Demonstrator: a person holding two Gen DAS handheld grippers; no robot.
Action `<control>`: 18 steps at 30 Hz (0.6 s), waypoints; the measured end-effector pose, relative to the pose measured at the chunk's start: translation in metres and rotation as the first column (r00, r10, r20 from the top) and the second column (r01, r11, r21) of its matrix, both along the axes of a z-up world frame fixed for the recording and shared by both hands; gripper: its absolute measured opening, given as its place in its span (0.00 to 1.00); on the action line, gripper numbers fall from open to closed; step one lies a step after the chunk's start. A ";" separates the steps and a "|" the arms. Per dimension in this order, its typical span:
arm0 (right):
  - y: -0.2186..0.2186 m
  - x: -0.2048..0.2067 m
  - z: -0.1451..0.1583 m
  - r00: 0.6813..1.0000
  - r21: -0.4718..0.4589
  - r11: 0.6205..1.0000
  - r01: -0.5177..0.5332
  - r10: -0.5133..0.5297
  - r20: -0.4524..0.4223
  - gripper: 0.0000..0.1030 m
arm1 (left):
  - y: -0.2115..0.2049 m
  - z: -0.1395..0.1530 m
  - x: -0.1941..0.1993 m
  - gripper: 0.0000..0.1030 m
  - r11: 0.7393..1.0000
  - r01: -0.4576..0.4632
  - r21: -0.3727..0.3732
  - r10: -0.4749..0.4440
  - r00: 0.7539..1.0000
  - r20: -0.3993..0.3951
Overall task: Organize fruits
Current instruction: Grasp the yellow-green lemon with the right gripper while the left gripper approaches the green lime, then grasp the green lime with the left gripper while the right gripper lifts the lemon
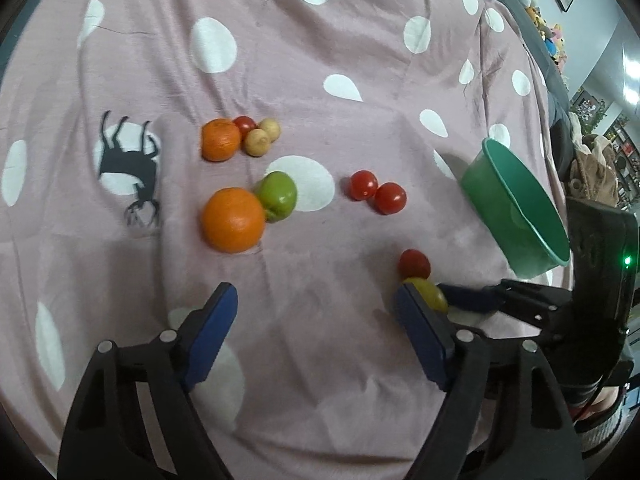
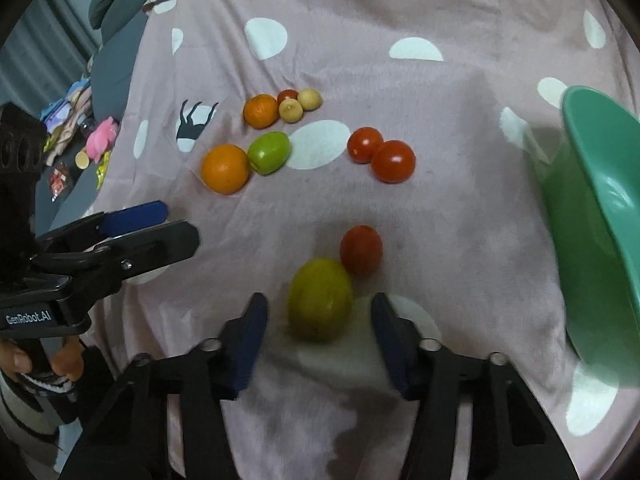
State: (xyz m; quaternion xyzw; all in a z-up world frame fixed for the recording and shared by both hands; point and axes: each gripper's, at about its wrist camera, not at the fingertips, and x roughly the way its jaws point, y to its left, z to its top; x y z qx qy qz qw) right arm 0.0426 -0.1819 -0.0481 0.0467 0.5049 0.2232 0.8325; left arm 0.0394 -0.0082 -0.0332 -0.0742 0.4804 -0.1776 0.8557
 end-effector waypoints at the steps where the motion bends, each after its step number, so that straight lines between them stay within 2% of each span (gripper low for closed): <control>1: 0.001 0.002 -0.002 1.000 0.004 1.000 -0.006 0.006 -0.009 0.41 | -0.002 -0.002 0.003 0.76 1.000 0.003 -0.005 -0.003 1.000 -0.007; 3: 0.003 0.006 -0.007 1.000 -0.009 1.000 -0.011 0.011 -0.017 0.36 | -0.005 -0.005 0.008 0.74 1.000 0.013 -0.025 -0.013 1.000 -0.019; 9: -0.001 0.025 -0.008 1.000 -0.011 1.000 -0.001 0.001 0.005 0.35 | -0.016 -0.011 0.027 0.68 0.996 0.029 -0.082 -0.032 0.999 -0.040; 12: -0.005 0.037 -0.007 0.999 -0.003 1.000 0.028 -0.028 0.021 0.35 | -0.021 -0.017 0.039 0.68 0.998 0.016 -0.065 -0.020 0.998 -0.054; 14: -0.008 0.040 -0.007 0.999 0.013 0.999 0.034 -0.035 0.026 0.35 | -0.022 -0.020 0.045 0.68 1.000 -0.008 -0.025 0.007 0.999 -0.050; 18: -0.009 0.045 -0.008 0.999 0.044 0.998 0.035 -0.036 0.027 0.35 | -0.018 -0.020 0.057 0.65 0.998 -0.054 0.027 0.054 0.998 -0.012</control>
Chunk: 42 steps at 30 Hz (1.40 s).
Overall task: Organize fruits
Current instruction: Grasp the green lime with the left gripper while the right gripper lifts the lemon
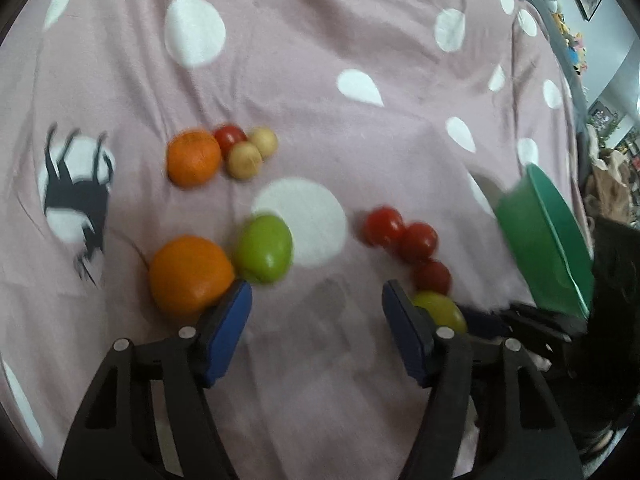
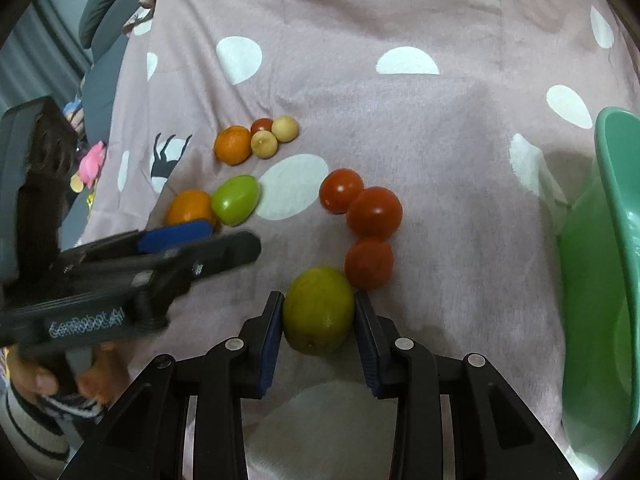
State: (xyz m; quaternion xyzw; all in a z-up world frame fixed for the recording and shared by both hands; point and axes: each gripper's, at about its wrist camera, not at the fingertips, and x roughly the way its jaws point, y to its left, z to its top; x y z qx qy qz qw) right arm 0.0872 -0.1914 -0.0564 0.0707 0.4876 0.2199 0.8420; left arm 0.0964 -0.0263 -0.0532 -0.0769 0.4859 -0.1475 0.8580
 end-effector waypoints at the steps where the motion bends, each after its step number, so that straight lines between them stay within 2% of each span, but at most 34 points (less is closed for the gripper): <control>1: 0.000 0.001 0.000 1.000 0.004 1.000 0.000 0.000 0.004 0.35 | 0.000 0.000 0.004 0.64 1.000 -0.001 0.016 0.001 1.000 0.007; 4: 0.000 0.006 0.000 1.000 0.012 1.000 -0.003 0.003 0.005 0.35 | -0.003 0.004 0.014 0.61 0.999 0.005 0.050 -0.007 1.000 0.026; 8: -0.002 0.009 -0.001 1.000 0.016 1.000 0.000 0.000 0.006 0.35 | -0.014 0.002 0.027 0.55 0.985 0.041 0.167 -0.049 0.998 0.047; 12: -0.004 0.011 -0.001 1.000 0.013 1.000 0.011 -0.012 0.014 0.35 | -0.016 -0.002 0.037 0.42 0.974 0.073 0.215 -0.080 0.997 0.021; 13: -0.005 0.011 -0.001 1.000 0.013 1.000 0.014 -0.014 0.014 0.35 | -0.015 -0.004 0.038 0.43 0.972 0.080 0.221 -0.084 0.996 0.010; 24: -0.006 0.009 0.000 0.999 0.005 1.000 0.027 -0.027 0.018 0.35 | -0.007 -0.004 0.032 0.45 0.971 0.113 0.213 -0.118 0.993 0.013; 27: -0.006 0.008 0.000 0.999 0.001 0.999 0.033 -0.033 0.018 0.35 | -0.012 -0.014 0.031 0.44 0.965 0.129 0.227 -0.127 0.992 -0.025; 28: -0.006 0.008 0.001 0.999 0.000 0.999 0.036 -0.036 0.020 0.35 | -0.013 -0.013 0.029 0.44 0.963 0.127 0.237 -0.130 0.991 -0.003; 34: -0.007 0.004 0.003 0.999 -0.002 0.999 0.043 -0.043 0.032 0.35 | -0.002 -0.010 0.025 0.43 0.976 0.087 0.200 -0.087 0.996 -0.009; 42: -0.012 -0.011 0.018 0.997 0.028 0.998 0.052 -0.053 0.063 0.35 | 0.004 0.032 -0.010 0.43 0.987 0.101 0.127 -0.108 0.993 0.049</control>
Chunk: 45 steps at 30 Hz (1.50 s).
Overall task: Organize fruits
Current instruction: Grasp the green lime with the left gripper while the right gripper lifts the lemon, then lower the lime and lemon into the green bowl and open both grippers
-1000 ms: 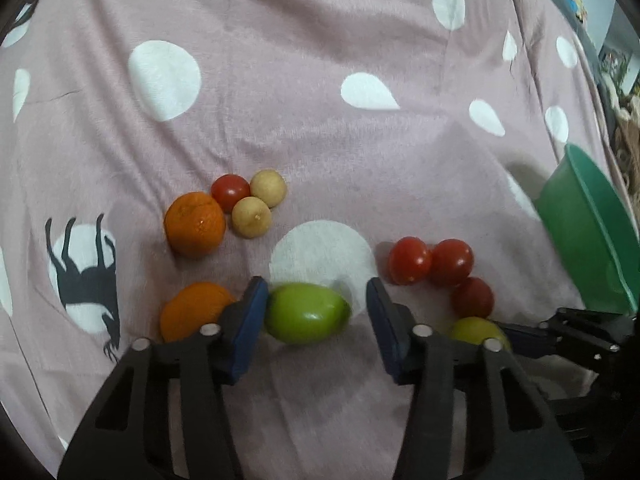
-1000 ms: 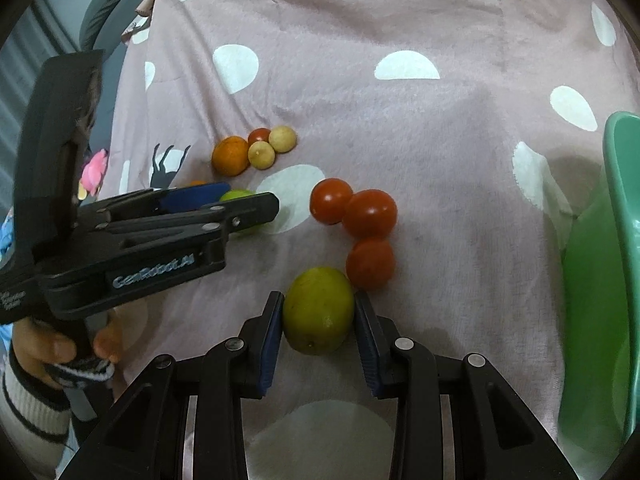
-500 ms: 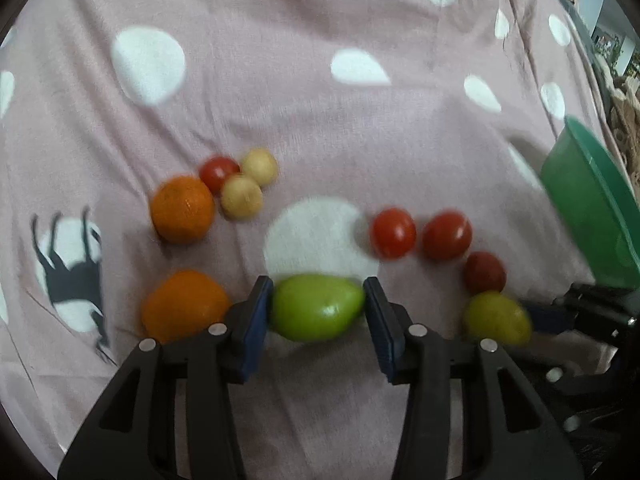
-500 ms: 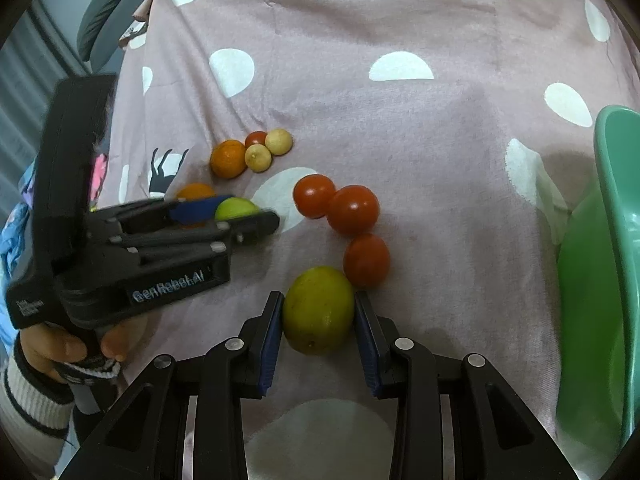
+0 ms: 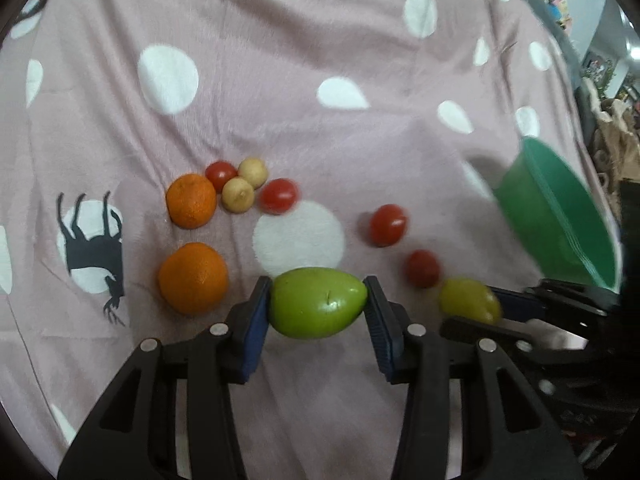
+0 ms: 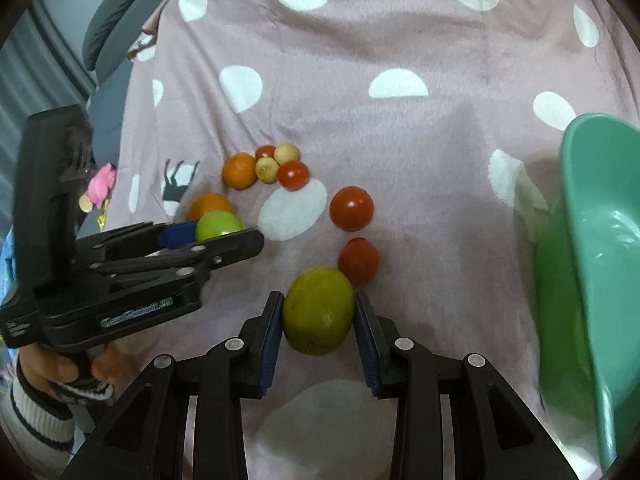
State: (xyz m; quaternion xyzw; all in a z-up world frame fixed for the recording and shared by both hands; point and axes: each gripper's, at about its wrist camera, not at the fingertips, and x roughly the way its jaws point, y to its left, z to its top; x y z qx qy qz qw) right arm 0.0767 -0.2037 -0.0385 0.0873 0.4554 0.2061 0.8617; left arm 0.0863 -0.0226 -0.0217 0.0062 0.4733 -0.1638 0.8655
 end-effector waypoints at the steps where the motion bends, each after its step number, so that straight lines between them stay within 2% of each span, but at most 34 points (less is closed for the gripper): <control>1: -0.001 -0.003 0.004 1.000 0.003 1.000 0.004 -0.004 0.010 0.35 | -0.003 0.007 -0.005 0.43 1.000 0.009 -0.012 -0.009 1.000 0.013; 8: -0.032 -0.029 0.040 0.990 0.031 0.997 0.076 -0.079 0.113 0.35 | -0.039 0.047 -0.034 0.43 0.990 0.117 -0.073 -0.109 0.989 0.103; 13: -0.074 -0.050 0.059 0.964 0.014 0.981 0.194 -0.194 0.182 0.35 | -0.096 0.064 -0.030 0.43 0.970 0.226 -0.086 -0.211 0.966 0.148; 20: -0.133 -0.066 0.052 0.919 -0.006 0.933 0.360 -0.354 0.174 0.36 | -0.178 0.058 -0.022 0.44 0.926 0.368 -0.083 -0.354 0.924 0.144; 24: -0.148 -0.068 0.042 0.906 -0.046 0.913 0.406 -0.395 0.154 0.36 | -0.209 0.042 -0.011 0.44 0.922 0.382 -0.069 -0.375 0.922 0.096; 27: -0.154 -0.067 0.035 0.894 -0.099 0.892 0.442 -0.428 0.134 0.36 | -0.217 0.035 -0.009 0.44 0.922 0.381 -0.066 -0.377 0.924 0.066; 30: -0.158 -0.072 0.035 0.886 -0.145 0.877 0.459 -0.439 0.151 0.37 | -0.219 0.034 -0.011 0.47 0.921 0.386 -0.053 -0.382 0.922 0.068; 32: -0.160 -0.073 0.036 0.881 -0.155 0.870 0.468 -0.445 0.159 0.40 | -0.214 0.039 -0.014 0.57 0.924 0.378 -0.055 -0.373 0.924 0.089; 34: -0.160 -0.075 0.039 0.876 -0.160 0.864 0.477 -0.452 0.167 0.47 | -0.206 0.044 -0.018 0.69 0.926 0.370 -0.071 -0.362 0.926 0.107; 37: -0.158 -0.078 0.044 0.871 -0.143 0.864 0.483 -0.458 0.176 0.47 | -0.185 0.057 -0.027 0.73 0.936 0.341 -0.080 -0.329 0.934 0.140; 41: -0.155 -0.087 0.053 0.870 -0.071 0.879 0.472 -0.451 0.200 0.47 | -0.146 0.064 -0.039 0.74 0.954 0.282 -0.103 -0.265 0.953 0.148; 45: -0.142 -0.094 0.066 0.890 -0.012 0.912 0.410 -0.396 0.227 0.47 | -0.086 0.057 -0.056 0.74 0.984 0.149 -0.098 -0.136 0.982 0.129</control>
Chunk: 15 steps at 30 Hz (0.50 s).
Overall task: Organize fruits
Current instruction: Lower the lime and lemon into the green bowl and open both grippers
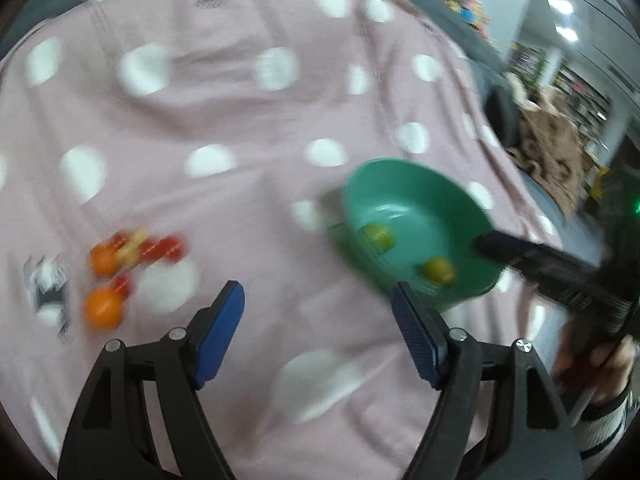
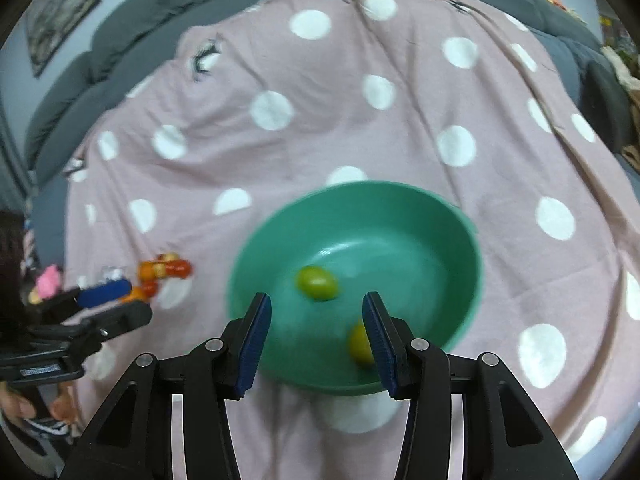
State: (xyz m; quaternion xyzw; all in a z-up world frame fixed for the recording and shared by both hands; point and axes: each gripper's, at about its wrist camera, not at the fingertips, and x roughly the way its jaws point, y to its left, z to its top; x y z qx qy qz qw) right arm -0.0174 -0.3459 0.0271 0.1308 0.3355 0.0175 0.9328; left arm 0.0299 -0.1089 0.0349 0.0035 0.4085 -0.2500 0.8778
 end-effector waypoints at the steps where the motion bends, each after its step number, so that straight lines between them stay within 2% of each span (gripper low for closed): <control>1: 0.006 -0.001 0.002 1.000 0.005 1.000 -0.026 0.026 0.009 0.47 | 0.011 -0.003 -0.005 0.74 1.000 -0.026 0.003 0.026 1.000 -0.006; 5: 0.034 -0.004 0.005 0.993 -0.007 0.993 -0.121 0.121 0.015 0.47 | 0.069 -0.020 -0.025 0.74 0.987 -0.158 0.012 0.159 0.986 -0.058; 9: 0.070 -0.002 -0.001 0.974 -0.020 0.974 -0.225 0.225 -0.017 0.47 | 0.115 -0.030 -0.042 0.74 0.963 -0.267 0.014 0.268 0.959 -0.091; 12: 0.093 0.001 -0.005 0.959 -0.021 0.959 -0.282 0.281 -0.041 0.47 | 0.137 -0.032 -0.052 0.74 0.949 -0.315 -0.012 0.312 0.945 -0.101; 15: 0.117 0.003 -0.010 0.940 -0.019 0.941 -0.338 0.336 -0.068 0.47 | 0.146 -0.033 -0.057 0.74 0.944 -0.328 -0.035 0.323 0.941 -0.105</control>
